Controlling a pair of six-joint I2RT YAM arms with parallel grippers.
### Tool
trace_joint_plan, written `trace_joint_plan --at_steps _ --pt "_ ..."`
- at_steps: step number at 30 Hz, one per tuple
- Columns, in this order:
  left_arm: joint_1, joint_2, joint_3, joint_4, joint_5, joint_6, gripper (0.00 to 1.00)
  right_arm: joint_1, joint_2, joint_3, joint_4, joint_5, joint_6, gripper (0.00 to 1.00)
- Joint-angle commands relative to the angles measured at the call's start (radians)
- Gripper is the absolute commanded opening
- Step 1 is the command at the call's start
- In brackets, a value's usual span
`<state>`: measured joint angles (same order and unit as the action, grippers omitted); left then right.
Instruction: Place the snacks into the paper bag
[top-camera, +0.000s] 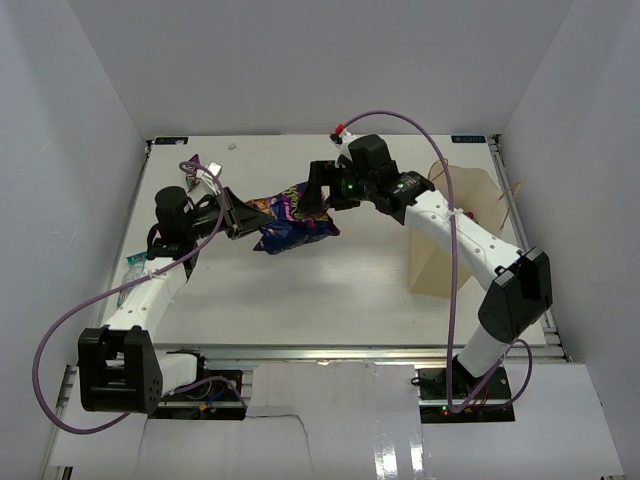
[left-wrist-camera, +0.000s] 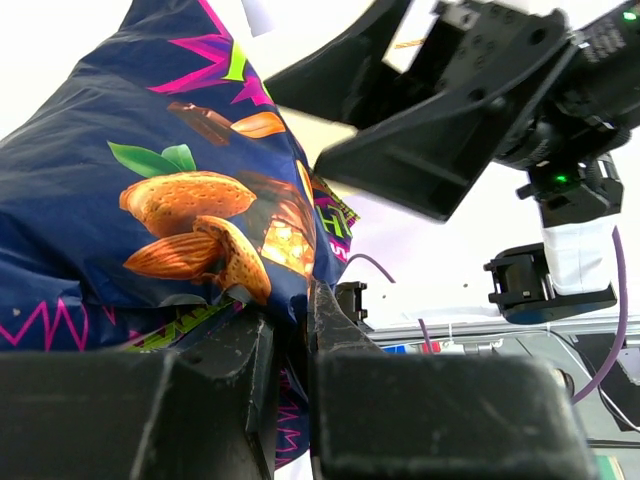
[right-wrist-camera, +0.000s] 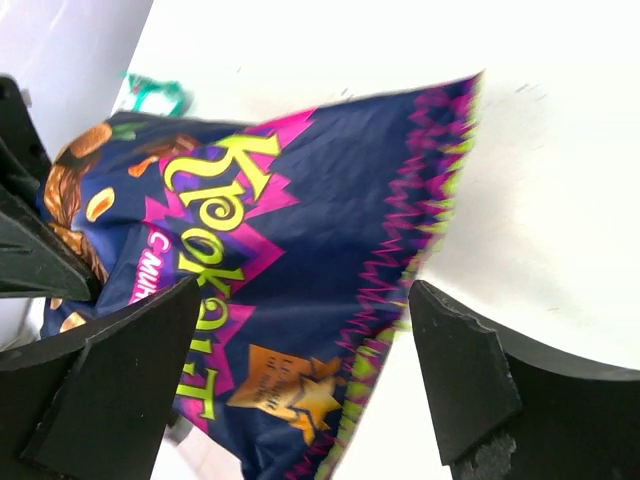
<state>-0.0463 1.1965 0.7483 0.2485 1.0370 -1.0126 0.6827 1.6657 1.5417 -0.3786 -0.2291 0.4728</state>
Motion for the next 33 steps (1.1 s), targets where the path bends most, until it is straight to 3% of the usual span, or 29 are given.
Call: trace_joint_plan --at_steps 1,13,19,24,31,33 --pt "-0.001 -0.071 0.059 0.126 0.038 -0.009 0.08 -0.014 -0.095 0.06 0.027 0.14 -0.094 0.9" --pt "-0.001 -0.069 0.135 0.135 0.067 -0.017 0.08 -0.068 -0.113 -0.1 0.024 -0.087 0.134 0.9" --pt "-0.001 -0.083 0.161 0.175 0.081 -0.052 0.08 -0.068 -0.095 -0.103 0.073 -0.203 0.202 0.9" --pt "-0.001 -0.084 0.148 0.227 0.089 -0.086 0.08 -0.068 -0.086 -0.126 0.216 -0.376 0.329 1.0" --pt "-0.003 -0.095 0.129 0.3 0.097 -0.133 0.09 -0.068 -0.08 -0.143 0.415 -0.504 0.449 0.71" --pt "-0.003 -0.095 0.125 0.311 0.1 -0.141 0.11 -0.071 -0.081 -0.123 0.429 -0.515 0.444 0.58"
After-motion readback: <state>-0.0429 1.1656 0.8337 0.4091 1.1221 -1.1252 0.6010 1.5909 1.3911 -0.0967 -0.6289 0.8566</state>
